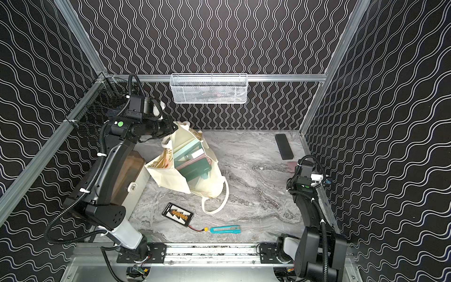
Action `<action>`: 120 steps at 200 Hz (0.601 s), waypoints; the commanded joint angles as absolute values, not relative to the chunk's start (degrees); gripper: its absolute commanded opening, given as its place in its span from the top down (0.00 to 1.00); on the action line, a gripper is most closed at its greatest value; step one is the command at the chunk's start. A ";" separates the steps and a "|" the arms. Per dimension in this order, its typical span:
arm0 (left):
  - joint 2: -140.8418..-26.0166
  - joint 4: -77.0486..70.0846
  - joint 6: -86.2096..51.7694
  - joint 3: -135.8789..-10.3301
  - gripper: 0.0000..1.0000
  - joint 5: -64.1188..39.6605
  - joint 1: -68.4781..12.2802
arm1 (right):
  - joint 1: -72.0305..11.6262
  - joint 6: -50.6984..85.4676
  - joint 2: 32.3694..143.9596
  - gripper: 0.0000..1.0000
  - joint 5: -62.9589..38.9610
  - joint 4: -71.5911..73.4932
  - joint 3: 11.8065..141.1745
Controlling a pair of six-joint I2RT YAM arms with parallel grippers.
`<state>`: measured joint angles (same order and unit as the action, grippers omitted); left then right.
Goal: Take out the pencil case from the canvas bag
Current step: Place the pencil case at the center of the board.
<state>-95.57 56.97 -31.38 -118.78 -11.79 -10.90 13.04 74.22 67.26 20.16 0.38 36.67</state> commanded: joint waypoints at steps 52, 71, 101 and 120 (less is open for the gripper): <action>-94.15 49.22 -31.68 -118.26 1.00 -13.44 -10.81 | 13.01 76.46 69.17 0.89 18.18 7.36 35.25; -93.96 49.10 -31.71 -118.43 1.00 -13.22 -10.81 | 13.06 76.46 69.93 0.87 17.36 6.87 35.42; -93.87 48.78 -32.03 -118.26 1.00 -13.36 -10.81 | 13.02 76.21 70.69 0.80 17.42 8.39 34.89; -93.96 48.64 -32.14 -118.36 1.00 -13.70 -10.81 | 13.01 76.17 71.46 0.76 16.91 8.67 35.07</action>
<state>-95.09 56.55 -31.38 -117.62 -12.01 -10.90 13.08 75.64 70.63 17.47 6.48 35.00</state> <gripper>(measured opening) 0.064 0.229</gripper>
